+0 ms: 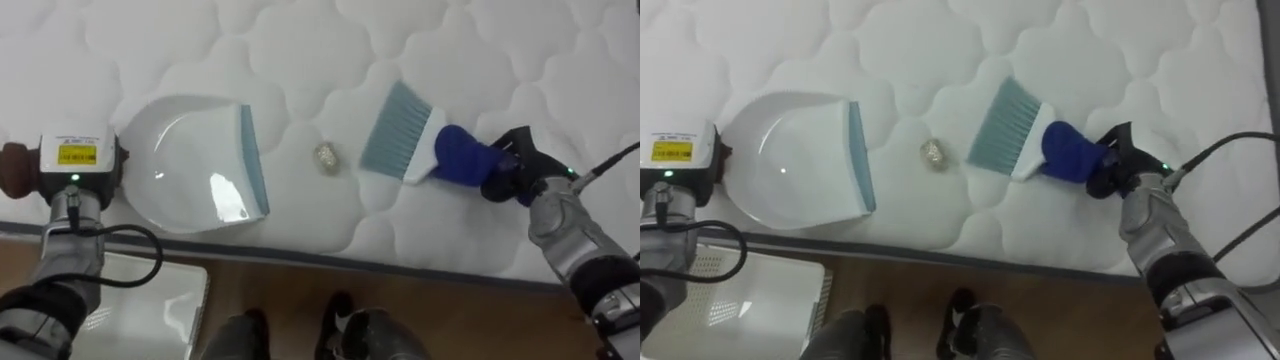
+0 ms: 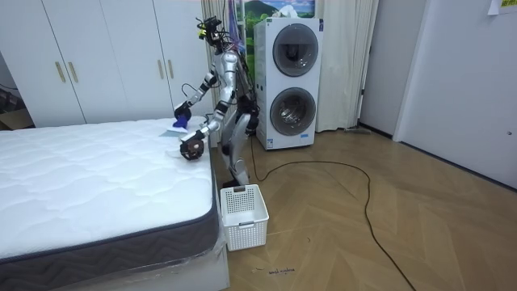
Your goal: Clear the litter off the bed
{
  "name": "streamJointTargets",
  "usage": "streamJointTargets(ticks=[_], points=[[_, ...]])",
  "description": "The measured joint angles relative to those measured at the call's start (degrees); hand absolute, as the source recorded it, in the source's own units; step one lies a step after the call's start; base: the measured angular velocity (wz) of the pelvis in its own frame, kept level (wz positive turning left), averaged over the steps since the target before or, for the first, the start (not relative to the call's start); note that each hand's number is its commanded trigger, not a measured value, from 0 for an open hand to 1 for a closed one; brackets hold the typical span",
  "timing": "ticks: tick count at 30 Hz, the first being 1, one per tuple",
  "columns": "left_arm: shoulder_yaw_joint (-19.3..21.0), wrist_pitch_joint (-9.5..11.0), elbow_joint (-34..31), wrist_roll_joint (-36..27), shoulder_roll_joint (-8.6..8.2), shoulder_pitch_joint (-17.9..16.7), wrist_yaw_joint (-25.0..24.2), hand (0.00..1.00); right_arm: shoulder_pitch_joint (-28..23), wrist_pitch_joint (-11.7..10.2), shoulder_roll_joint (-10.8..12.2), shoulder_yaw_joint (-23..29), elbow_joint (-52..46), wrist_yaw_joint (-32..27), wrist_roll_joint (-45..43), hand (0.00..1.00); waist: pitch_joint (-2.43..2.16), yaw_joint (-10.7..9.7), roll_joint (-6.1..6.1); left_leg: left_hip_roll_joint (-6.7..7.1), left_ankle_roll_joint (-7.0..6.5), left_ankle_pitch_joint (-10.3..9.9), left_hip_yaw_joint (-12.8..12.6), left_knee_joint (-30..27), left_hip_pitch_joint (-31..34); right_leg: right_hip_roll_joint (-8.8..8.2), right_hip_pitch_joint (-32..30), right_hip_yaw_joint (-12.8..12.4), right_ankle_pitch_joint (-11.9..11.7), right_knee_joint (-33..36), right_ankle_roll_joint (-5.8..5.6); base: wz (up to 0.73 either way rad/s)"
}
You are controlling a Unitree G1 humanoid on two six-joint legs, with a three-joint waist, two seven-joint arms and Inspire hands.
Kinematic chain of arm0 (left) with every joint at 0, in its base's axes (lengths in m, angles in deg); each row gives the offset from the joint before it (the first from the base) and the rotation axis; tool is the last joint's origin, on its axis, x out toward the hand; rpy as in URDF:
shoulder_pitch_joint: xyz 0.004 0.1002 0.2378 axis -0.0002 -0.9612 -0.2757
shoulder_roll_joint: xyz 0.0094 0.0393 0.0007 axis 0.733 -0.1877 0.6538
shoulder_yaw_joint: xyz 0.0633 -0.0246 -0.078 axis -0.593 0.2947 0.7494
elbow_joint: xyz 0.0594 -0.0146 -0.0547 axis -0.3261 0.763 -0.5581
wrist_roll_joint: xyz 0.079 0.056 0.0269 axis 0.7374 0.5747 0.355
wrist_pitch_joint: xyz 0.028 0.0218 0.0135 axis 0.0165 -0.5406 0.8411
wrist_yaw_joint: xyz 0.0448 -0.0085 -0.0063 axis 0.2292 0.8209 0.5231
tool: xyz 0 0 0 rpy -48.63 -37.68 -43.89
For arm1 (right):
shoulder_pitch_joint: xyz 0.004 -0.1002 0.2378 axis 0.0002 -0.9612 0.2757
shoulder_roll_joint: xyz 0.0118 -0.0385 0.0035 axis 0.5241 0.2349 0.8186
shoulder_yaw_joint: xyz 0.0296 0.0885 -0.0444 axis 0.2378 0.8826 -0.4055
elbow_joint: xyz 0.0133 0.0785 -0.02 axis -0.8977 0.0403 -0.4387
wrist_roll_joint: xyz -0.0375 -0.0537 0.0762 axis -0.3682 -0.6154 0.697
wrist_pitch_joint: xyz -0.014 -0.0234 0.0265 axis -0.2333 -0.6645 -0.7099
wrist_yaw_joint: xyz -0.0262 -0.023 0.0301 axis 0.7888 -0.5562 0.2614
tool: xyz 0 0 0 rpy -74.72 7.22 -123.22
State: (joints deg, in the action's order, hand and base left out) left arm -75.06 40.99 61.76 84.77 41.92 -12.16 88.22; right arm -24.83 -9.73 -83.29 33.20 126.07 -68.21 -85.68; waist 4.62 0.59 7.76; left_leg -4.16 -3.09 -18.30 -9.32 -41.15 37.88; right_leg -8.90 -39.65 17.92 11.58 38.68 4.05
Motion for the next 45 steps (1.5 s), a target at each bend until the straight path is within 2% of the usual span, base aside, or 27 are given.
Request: streamJointTargets(ticks=[3,4,12,17,20,30,39,45], points=[[0.02,-0.01,-0.33,0.99,0.23,0.28,-0.12,1.0,1.27,0.29,-1.15,-0.69,0.07,-0.37,-6.73,1.0,0.23,0.02,0.44,-0.16,-0.11,-0.1,0.16,-0.34,-0.01,0.09,0.27,0.24,-0.01,-0.01,0.01,0.0],[0.02,-0.01,-0.45,1.42,0.41,0.66,-0.27,1.0,1.99,1.0,-1.26,-1.32,0.02,-0.51,-8.8,1.0,0.36,0.11,0.62,-0.2,-0.12,-0.12,0.17,-0.34,0.03,0.12,0.27,0.3,-0.06,-0.01,0.07,0.0],[-0.57,0.0,-1.24,2.47,0.6,1.36,-0.29,1.0,3.8,3.36,-1.69,-3.28,-0.37,-1.45,-18.36,1.0,0.47,0.68,0.65,-0.24,-0.11,-0.14,0.34,-0.42,0.21,-0.02,0.27,0.76,-0.37,-0.13,0.3,0.0],[-0.49,-0.01,-1.28,3.46,0.58,1.73,-0.27,1.0,4.01,4.5,-2.63,-4.43,-2.78,-1.71,-26.15,1.0,0.77,1.33,0.2,-0.57,-0.1,-0.15,0.27,-0.48,0.27,0.29,0.33,0.93,-0.59,-0.42,0.44,-0.03],[-0.42,0.01,-1.37,3.65,0.51,1.88,-0.27,1.0,4.1,4.52,-4.55,-5.11,-5.33,-1.62,-31.41,1.0,1.2,1.65,-0.42,-1.02,-0.06,-0.17,0.15,-0.39,0.24,0.84,0.61,1.1,-0.96,-1.22,0.53,-0.04],[-0.46,-0.19,-1.6,3.52,0.54,1.88,-2.11,1.0,4.06,6.85,-4.58,-8.29,-6.89,-1.61,-36.15,1.0,1.23,1.7,-0.48,-1.34,0.04,-0.17,-0.12,-0.06,-0.66,1.32,1.58,0.91,-1.11,-1.98,0.43,-0.02],[-0.41,-0.35,-1.57,3.5,0.39,1.87,-3.62,1.0,2.9,8.9,-3.9,-8.39,-8.96,-1.06,-38.17,1.0,1.22,1.66,-0.47,-1.48,0.05,-0.16,-0.16,-0.03,-0.8,1.95,1.7,0.71,-1.27,-2.13,0.46,0.0],[-0.53,-1.24,-1.58,3.5,-0.07,1.85,-3.67,1.0,2.72,9.96,-3.66,-8.56,-9.56,-0.43,-38.17,1.0,1.19,1.7,-0.53,-1.46,0.12,-0.12,-0.13,-0.03,-0.79,2.02,1.71,0.66,-1.31,-2.15,0.51,0.0]])
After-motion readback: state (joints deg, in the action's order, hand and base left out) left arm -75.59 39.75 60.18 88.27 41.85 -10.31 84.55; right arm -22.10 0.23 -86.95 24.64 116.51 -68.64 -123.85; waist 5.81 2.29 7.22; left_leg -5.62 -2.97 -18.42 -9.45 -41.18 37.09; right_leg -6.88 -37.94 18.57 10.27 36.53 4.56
